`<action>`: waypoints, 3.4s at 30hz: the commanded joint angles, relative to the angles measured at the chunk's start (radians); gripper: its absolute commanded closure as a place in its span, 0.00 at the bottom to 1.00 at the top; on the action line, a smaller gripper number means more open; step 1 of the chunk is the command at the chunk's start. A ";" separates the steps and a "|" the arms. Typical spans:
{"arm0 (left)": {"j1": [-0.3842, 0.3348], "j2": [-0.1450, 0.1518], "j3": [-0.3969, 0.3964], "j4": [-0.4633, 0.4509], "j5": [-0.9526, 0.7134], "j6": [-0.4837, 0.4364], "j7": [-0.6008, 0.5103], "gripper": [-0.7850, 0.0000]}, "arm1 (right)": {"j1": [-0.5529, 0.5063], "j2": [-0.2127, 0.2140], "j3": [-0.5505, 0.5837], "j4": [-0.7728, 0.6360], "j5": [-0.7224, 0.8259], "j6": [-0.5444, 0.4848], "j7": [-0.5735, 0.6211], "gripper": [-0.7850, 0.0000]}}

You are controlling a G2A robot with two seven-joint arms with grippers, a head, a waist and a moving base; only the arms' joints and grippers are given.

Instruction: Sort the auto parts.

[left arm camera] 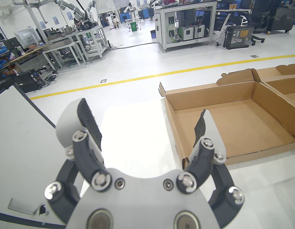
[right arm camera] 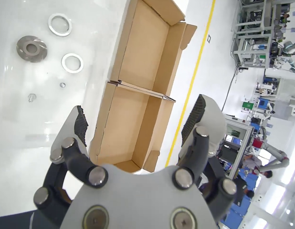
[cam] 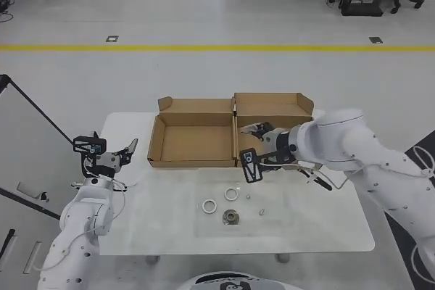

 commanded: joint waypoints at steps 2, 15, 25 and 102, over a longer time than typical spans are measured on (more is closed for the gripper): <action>0.000 0.000 0.000 0.000 0.000 0.000 0.000 0.00 | 0.092 0.034 -0.098 0.011 0.054 0.000 0.000 0.00; 0.000 0.000 0.000 0.000 0.000 0.000 0.000 0.00 | 0.352 0.105 -0.462 0.061 0.287 0.021 0.021 0.00; 0.000 0.000 0.000 0.000 0.000 0.000 0.000 0.00 | 0.443 0.093 -0.634 0.057 0.455 0.110 0.110 0.00; 0.000 0.000 0.000 0.000 0.000 0.000 0.000 0.00 | 0.213 0.003 -0.627 0.309 0.601 0.323 0.307 0.51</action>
